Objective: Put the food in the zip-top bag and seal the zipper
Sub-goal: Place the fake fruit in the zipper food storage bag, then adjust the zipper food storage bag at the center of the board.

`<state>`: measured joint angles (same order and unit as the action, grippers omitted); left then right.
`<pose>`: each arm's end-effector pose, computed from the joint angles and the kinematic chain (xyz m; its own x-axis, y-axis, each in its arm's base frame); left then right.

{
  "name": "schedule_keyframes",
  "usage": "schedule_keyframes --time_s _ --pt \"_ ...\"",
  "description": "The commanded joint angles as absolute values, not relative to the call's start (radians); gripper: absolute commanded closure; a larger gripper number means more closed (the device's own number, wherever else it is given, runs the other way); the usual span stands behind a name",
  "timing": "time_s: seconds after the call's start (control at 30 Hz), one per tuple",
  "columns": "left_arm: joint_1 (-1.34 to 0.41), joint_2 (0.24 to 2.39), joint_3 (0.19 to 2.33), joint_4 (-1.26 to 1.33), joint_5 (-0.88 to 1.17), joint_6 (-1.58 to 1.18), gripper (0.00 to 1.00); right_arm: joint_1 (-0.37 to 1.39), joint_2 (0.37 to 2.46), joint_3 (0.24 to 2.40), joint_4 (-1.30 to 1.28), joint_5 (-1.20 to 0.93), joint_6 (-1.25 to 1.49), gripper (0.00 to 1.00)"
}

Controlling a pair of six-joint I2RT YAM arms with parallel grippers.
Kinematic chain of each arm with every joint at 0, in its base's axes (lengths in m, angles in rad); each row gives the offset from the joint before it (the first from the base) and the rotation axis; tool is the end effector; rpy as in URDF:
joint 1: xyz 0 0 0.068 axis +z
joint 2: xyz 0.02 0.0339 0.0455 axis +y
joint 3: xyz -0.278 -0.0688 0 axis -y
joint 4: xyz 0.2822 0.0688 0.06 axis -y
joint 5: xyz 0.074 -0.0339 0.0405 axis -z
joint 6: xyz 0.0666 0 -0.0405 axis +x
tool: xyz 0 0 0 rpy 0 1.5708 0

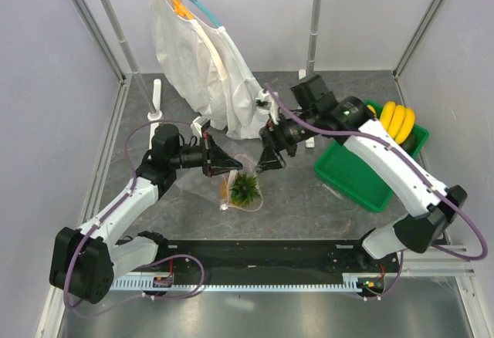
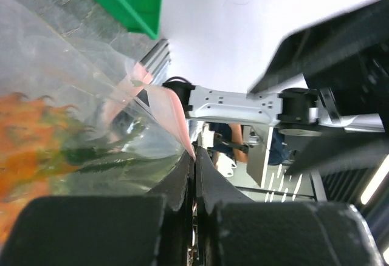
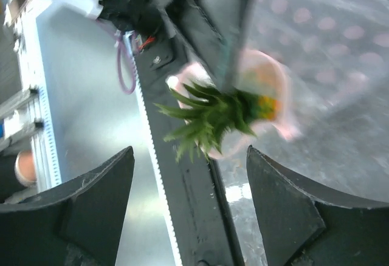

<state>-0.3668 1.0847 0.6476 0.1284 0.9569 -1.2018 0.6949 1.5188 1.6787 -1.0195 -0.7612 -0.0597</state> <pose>0.2402 -0.1506 0.2601 -0.9730 -0.2017 -0.1120 0.0722 0.1948 -0.9782 0.2428 0.2622 0.4027 -0.5326 -0.5002 -0.6828 -0.8427 0.2384 0.4827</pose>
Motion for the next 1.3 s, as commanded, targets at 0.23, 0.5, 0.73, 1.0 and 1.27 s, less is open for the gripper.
schedule_keyframes --time_s 0.23,0.5,0.73,1.0,1.27 --pt "-0.279 1.074 0.572 0.342 1.048 -1.345 0.98 0.396 1.235 1.068 -0.582 -0.818 0.291 0.27" --pt "-0.259 1.088 0.543 0.379 1.039 -1.371 0.98 0.485 0.937 0.620 0.003 -0.551 0.704 0.37" --pt "-0.258 1.117 0.531 0.434 1.016 -1.400 0.98 0.596 1.063 0.548 0.262 -0.528 0.860 0.38" --pt "-0.253 1.114 0.523 0.431 1.012 -1.402 0.98 0.649 1.072 0.460 0.327 -0.503 0.868 0.42" --pt "-0.250 1.101 0.523 0.400 1.009 -1.387 0.98 0.706 1.127 0.422 0.385 -0.454 0.879 0.49"
